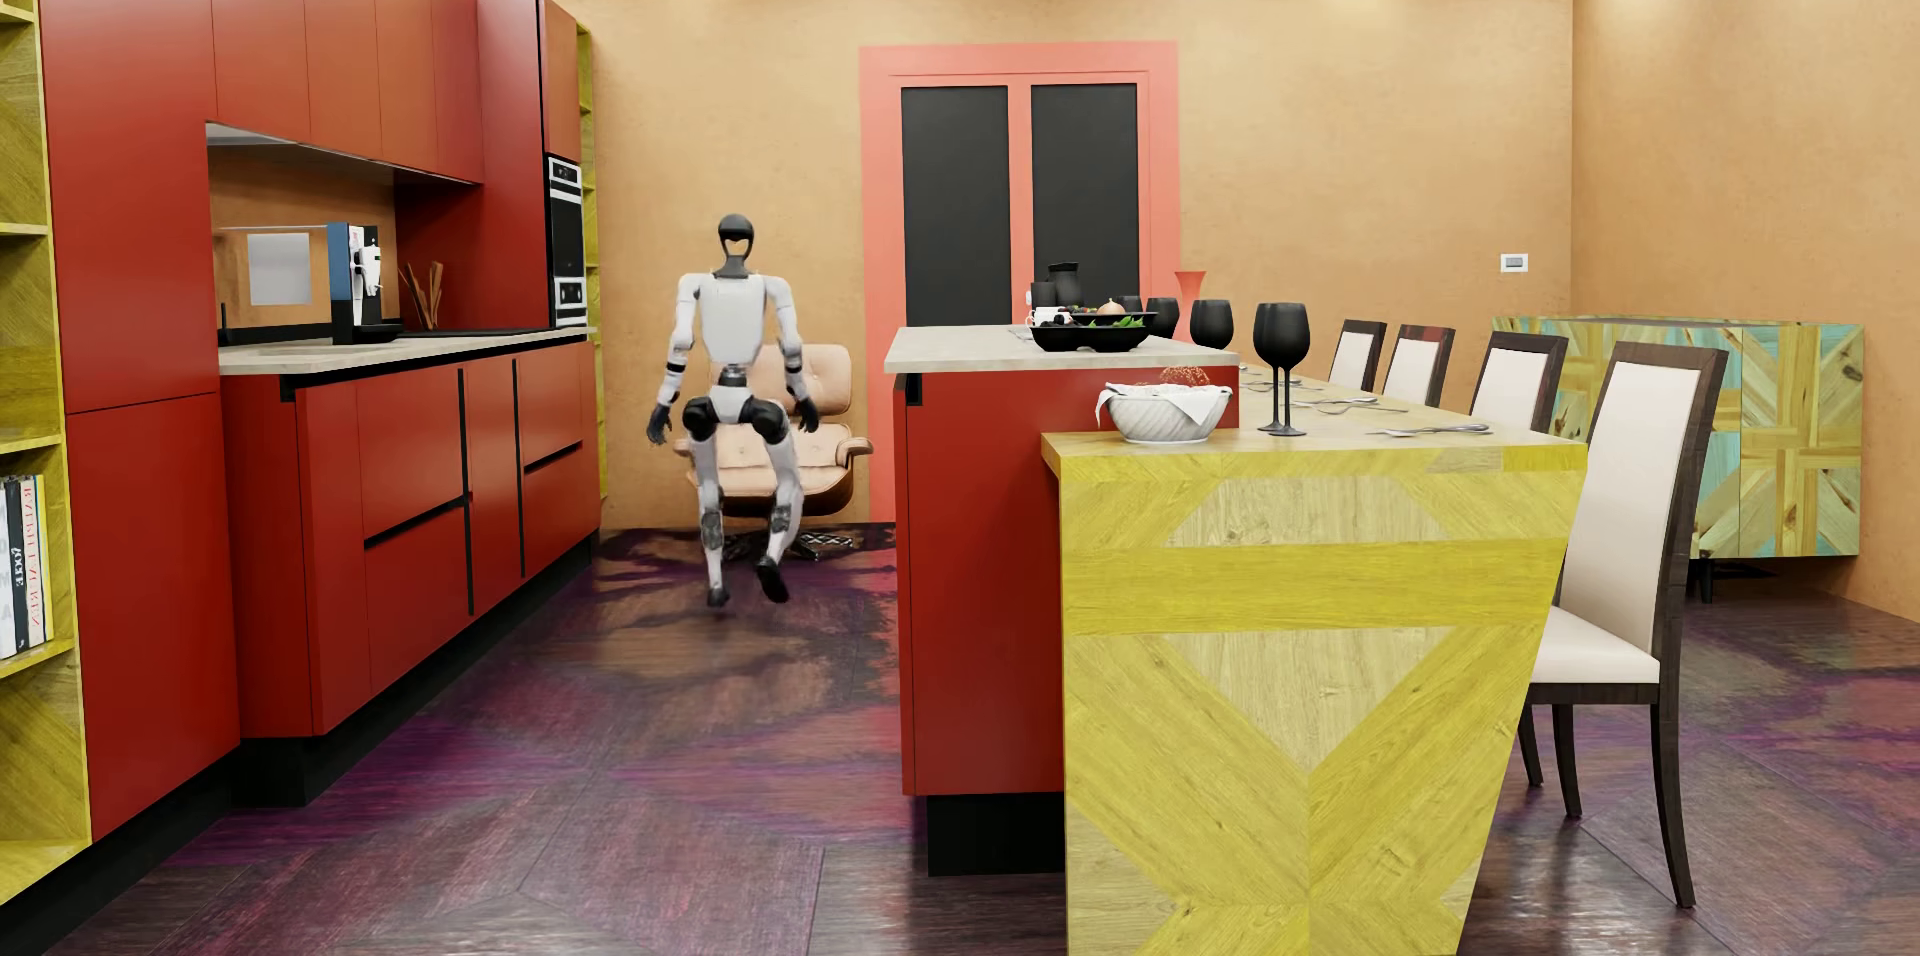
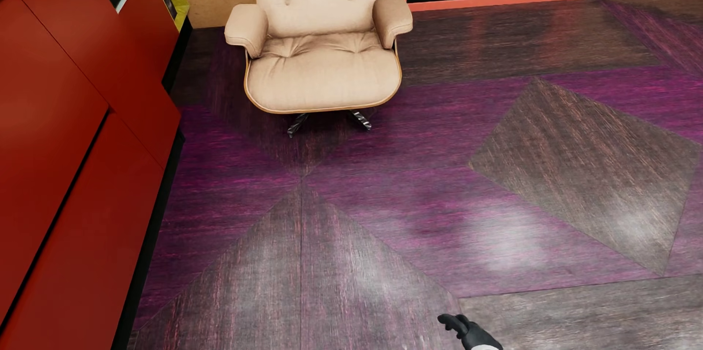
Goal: Move towards the leather armchair
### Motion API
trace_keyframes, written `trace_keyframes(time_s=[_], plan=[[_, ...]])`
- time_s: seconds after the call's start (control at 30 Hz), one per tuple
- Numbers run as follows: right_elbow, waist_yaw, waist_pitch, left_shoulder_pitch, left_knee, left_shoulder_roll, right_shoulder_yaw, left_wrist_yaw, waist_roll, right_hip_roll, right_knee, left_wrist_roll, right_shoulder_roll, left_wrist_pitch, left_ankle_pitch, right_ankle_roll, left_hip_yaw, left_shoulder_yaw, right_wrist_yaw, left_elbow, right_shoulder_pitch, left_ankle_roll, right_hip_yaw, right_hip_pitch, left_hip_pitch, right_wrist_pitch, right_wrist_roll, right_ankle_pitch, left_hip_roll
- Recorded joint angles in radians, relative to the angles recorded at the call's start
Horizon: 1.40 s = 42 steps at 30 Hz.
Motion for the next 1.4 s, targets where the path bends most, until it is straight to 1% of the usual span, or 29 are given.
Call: trace_keyframes(time_s=[0.07,0.1,0.13,0.17,0.2,0.23,0.27,0.3,0.33,0.37,0.4,0.47,0.5,0.53,0.57,0.6,0.67,0.73,0.77,0.83,0.87,0.9,0.97,1.03,1.1,1.13,1.27,1.33,1.4], plan=[[0.07,-0.03,-0.017,-0.089,-0.008,0.011,0.084,0.034,0.007,0.055,-0.341,0.011,-0.039,-0.109,-0.086,-0.028,-0.016,-0.082,0.183,-0.124,0.1,-0.006,-0.075,-0.137,0.149,0.01,-0.085,-0.066,-0.026],[0.048,-0.043,-0.028,-0.124,0.021,0.037,0.094,0.021,0.013,0.082,-0.584,-0.019,-0.055,-0.176,-0.167,0.003,-0.014,-0.13,0.234,-0.186,0.173,-0.008,-0.088,-0.171,0.215,0.005,-0.127,-0.052,-0.026],[-0.012,-0.055,-0.039,-0.162,0.06,0.073,0.059,-0.002,0.017,0.097,-0.85,-0.061,-0.067,-0.231,-0.258,0.033,-0.011,-0.191,0.25,-0.255,0.272,-0.017,-0.082,-0.183,0.28,-0.011,-0.153,-0.013,-0.021],[-0.096,-0.063,-0.05,-0.199,0.128,0.12,-0.025,-0.028,0.016,0.078,-1.044,-0.106,-0.052,-0.273,-0.332,0.055,-0.027,-0.262,0.247,-0.333,0.396,-0.029,-0.098,-0.182,0.336,-0.03,-0.145,-0.002,-0.017],[-0.168,-0.07,-0.053,-0.233,0.229,0.178,-0.113,-0.046,0.016,0.062,-1.01,-0.148,0.0,-0.301,-0.383,-0.045,-0.053,-0.313,0.241,-0.429,0.498,-0.043,-0.118,-0.221,0.375,-0.045,-0.103,0.162,0.006],[-0.179,-0.075,-0.046,-0.247,0.386,0.219,-0.159,-0.028,0.025,0.046,-0.819,-0.181,0.048,-0.318,-0.345,-0.062,-0.08,-0.316,0.23,-0.52,0.527,-0.043,-0.14,-0.275,0.383,-0.036,-0.071,0.329,0.044],[-0.109,-0.077,-0.034,-0.23,0.551,0.202,-0.139,0.053,0.045,0.055,-0.616,-0.204,0.054,-0.321,-0.171,-0.056,-0.094,-0.266,0.214,-0.568,0.464,-0.044,-0.141,-0.323,0.364,0.007,-0.105,0.238,0.075],[0.014,-0.076,-0.022,-0.204,0.696,0.128,-0.068,0.191,0.065,0.077,-0.491,-0.215,0.035,-0.299,0.036,-0.037,-0.064,-0.199,0.223,-0.553,0.335,-0.111,-0.128,-0.329,0.332,0.063,-0.203,0.14,0.119],[0.115,-0.068,-0.015,-0.199,0.805,0.057,-0.016,0.322,0.083,0.103,-0.454,-0.213,0.034,-0.256,0.16,-0.026,-0.032,-0.162,0.245,-0.487,0.204,-0.117,-0.116,-0.304,0.275,0.088,-0.3,0.08,0.179],[0.144,-0.058,-0.012,-0.233,0.871,0.037,-0.036,0.355,0.098,0.125,-0.478,-0.206,0.064,-0.213,0.123,-0.011,-0.02,-0.179,0.235,-0.391,0.082,-0.104,-0.107,-0.26,0.198,0.091,-0.319,0.053,0.203],[0.1,-0.051,-0.011,-0.27,0.887,0.066,-0.123,0.274,0.11,0.143,-0.531,-0.167,0.112,-0.191,0.069,0.005,-0.023,-0.238,0.162,-0.289,-0.003,-0.078,-0.1,-0.209,0.107,0.063,-0.251,0.049,0.21],[-0.01,-0.044,-0.014,-0.313,0.752,0.146,-0.222,0.041,0.122,0.161,-0.674,-0.02,0.17,-0.156,-0.07,0.036,0.013,-0.361,-0.008,-0.119,-0.11,0.003,-0.09,-0.097,-0.021,-0.1,-0.051,0.06,0.3],[-0.062,-0.037,-0.017,-0.331,0.617,0.159,-0.187,-0.034,0.124,0.16,-0.739,0.012,0.152,-0.122,-0.087,0.048,-0.031,-0.377,-0.047,-0.062,-0.158,-0.002,-0.087,-0.046,-0.072,-0.158,-0.022,0.065,0.283],[-0.124,-0.028,-0.021,-0.344,0.425,0.165,-0.134,-0.074,0.121,0.155,-0.787,0.016,0.114,-0.092,-0.077,0.061,-0.126,-0.375,-0.059,-0.03,-0.206,-0.095,-0.081,-0.005,-0.096,-0.191,-0.042,0.063,0.23],[-0.193,-0.017,-0.026,-0.347,0.176,0.172,-0.09,-0.094,0.116,0.147,-0.831,0.017,0.074,-0.077,0.003,0.075,-0.255,-0.372,-0.056,-0.019,-0.252,-0.142,-0.066,0.029,-0.082,-0.212,-0.075,0.059,0.168],[-0.256,-0.005,-0.031,-0.336,0.012,0.186,-0.058,-0.099,0.111,0.145,-0.866,0.025,0.048,-0.071,0.031,0.088,-0.377,-0.363,-0.051,-0.024,-0.298,-0.235,-0.045,0.048,-0.034,-0.232,-0.087,0.056,0.129],[-0.327,0.004,-0.034,-0.294,-0.027,0.182,-0.023,-0.05,0.108,0.159,-0.895,0.011,0.025,-0.049,-0.005,0.109,-0.308,-0.292,-0.046,-0.042,-0.38,-0.189,0.001,0.043,-0.007,-0.262,-0.04,0.064,0.153],[-0.34,0.014,-0.032,-0.279,-0.082,0.123,-0.027,0.018,0.09,0.145,-0.903,-0.052,-0.003,-0.008,0.014,0.138,-0.252,-0.207,-0.04,-0.011,-0.39,-0.149,0.046,0.013,0.001,-0.234,0.018,0.085,0.136],[-0.33,0.016,-0.031,-0.278,-0.134,0.1,-0.024,0.023,0.078,0.137,-0.917,-0.066,-0.015,0.008,0.028,0.156,-0.225,-0.191,-0.032,0.007,-0.378,-0.139,0.068,0.001,0.018,-0.201,0.022,0.099,0.126],[-0.256,0.013,-0.031,-0.269,-0.219,0.081,0.019,-0.011,0.049,0.118,-0.94,-0.048,-0.028,0.006,0.049,0.202,-0.17,-0.207,-0.005,0.023,-0.351,-0.134,0.08,-0.014,0.048,-0.122,-0.025,0.093,0.115],[-0.193,0.01,-0.031,-0.267,-0.238,0.079,0.05,-0.028,0.036,0.092,-0.909,-0.038,-0.031,-0.001,0.052,0.206,-0.156,-0.218,0.027,0.027,-0.327,-0.136,0.036,-0.025,0.055,-0.078,-0.064,0.048,0.111],[-0.123,0.006,-0.031,-0.269,-0.25,0.079,0.083,-0.04,0.024,0.061,-0.837,-0.032,-0.032,-0.003,0.052,0.157,-0.154,-0.225,0.077,0.032,-0.294,-0.139,-0.016,-0.03,0.057,-0.036,-0.108,-0.016,0.104],[0.005,0.0,-0.035,-0.278,-0.273,0.081,0.119,-0.052,0.009,-0.003,-0.704,-0.021,-0.021,-0.007,0.05,0.121,-0.164,-0.231,0.16,0.026,-0.203,-0.159,-0.103,-0.006,0.062,0.014,-0.15,-0.042,0.082],[0.109,-0.006,-0.044,-0.285,-0.291,0.072,0.07,-0.036,-0.004,-0.028,-0.8,-0.031,0.018,-0.012,0.04,0.12,-0.189,-0.204,0.176,0.0,-0.082,-0.181,-0.164,0.089,0.064,0.03,-0.076,-0.108,0.061],[0.209,-0.011,-0.053,-0.268,-0.297,0.067,0.011,0.007,-0.012,-0.027,-0.933,-0.063,0.071,-0.036,0.044,0.118,-0.226,-0.156,0.161,-0.012,0.018,-0.161,-0.222,0.184,0.072,0.067,0.009,-0.122,0.047],[0.263,-0.014,-0.056,-0.263,-0.295,0.059,0.016,0.026,-0.012,-0.02,-0.979,-0.075,0.098,-0.041,0.043,0.118,-0.235,-0.128,0.148,-0.003,0.048,-0.153,-0.234,0.216,0.077,0.086,0.023,-0.111,0.046],[0.352,-0.026,-0.061,-0.25,-0.3,0.004,0.076,0.027,-0.002,-0.01,-1.014,-0.09,0.121,-0.016,0.048,0.119,-0.228,-0.038,0.232,0.059,0.092,-0.135,-0.231,0.246,0.102,0.078,0.036,-0.104,0.051],[0.32,-0.036,-0.06,-0.253,-0.304,-0.004,0.046,-0.008,0.002,-0.012,-0.997,-0.055,0.11,-0.003,0.048,0.12,-0.22,-0.049,0.193,0.106,0.092,-0.129,-0.223,0.246,0.115,0.062,0.054,-0.114,0.051],[0.279,-0.046,-0.062,-0.268,-0.31,-0.011,0.063,-0.049,0.005,-0.012,-0.998,-0.011,0.097,0.02,0.048,0.121,-0.21,-0.076,0.133,0.142,0.072,-0.125,-0.215,0.255,0.132,0.038,0.012,-0.116,0.051]])
